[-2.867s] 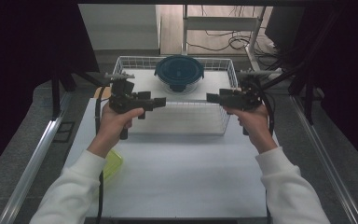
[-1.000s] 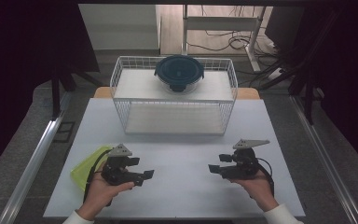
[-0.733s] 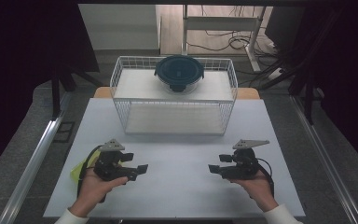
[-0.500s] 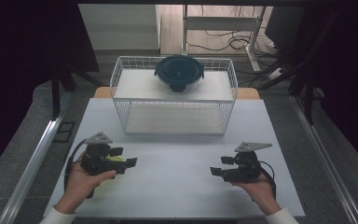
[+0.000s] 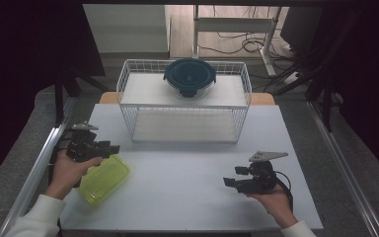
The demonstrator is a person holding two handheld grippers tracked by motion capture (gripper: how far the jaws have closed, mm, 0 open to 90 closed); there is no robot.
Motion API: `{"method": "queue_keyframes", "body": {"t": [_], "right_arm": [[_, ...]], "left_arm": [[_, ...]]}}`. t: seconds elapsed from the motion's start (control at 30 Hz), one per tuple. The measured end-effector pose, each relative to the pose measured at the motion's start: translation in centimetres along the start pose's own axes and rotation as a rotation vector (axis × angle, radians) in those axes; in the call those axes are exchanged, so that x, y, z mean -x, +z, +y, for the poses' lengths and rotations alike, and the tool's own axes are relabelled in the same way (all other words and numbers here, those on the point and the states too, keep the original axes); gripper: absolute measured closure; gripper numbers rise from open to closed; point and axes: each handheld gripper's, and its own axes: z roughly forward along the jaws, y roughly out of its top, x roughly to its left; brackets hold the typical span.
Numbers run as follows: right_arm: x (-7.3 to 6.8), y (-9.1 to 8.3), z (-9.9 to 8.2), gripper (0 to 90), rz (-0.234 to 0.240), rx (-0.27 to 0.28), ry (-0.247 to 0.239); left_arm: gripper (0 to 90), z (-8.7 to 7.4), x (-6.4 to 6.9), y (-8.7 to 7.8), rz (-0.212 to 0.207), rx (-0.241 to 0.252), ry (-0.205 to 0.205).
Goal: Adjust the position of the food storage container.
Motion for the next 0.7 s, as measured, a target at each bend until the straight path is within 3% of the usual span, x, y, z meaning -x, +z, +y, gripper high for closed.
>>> {"method": "queue_keyframes", "body": {"t": [0.17, 0.23, 0.3, 0.47, 0.7], "right_arm": [[0.1, 0.2, 0.1, 30.1, -0.004, 0.001, 0.000], [0.1, 0.2, 0.1, 30.1, -0.005, -0.001, 0.001], [0.1, 0.3, 0.1, 30.1, -0.006, -0.002, 0.002], [0.1, 0.3, 0.1, 30.1, -0.009, -0.004, -0.003], [0.2, 0.3, -0.1, 30.1, -0.001, -0.007, 0.007]], "left_arm": [[79.5, 0.1, -2.7, 1.9, 0.089, -0.083, -0.010], [84.2, 0.0, -3.9, 2.6, 0.095, -0.110, -0.045], [88.5, -0.2, -4.7, 3.2, 0.116, -0.148, -0.044], [90.0, -0.5, -5.2, 3.8, 0.130, -0.202, -0.015], [90.0, -0.9, -5.4, 5.1, 0.119, -0.259, 0.020]]}}
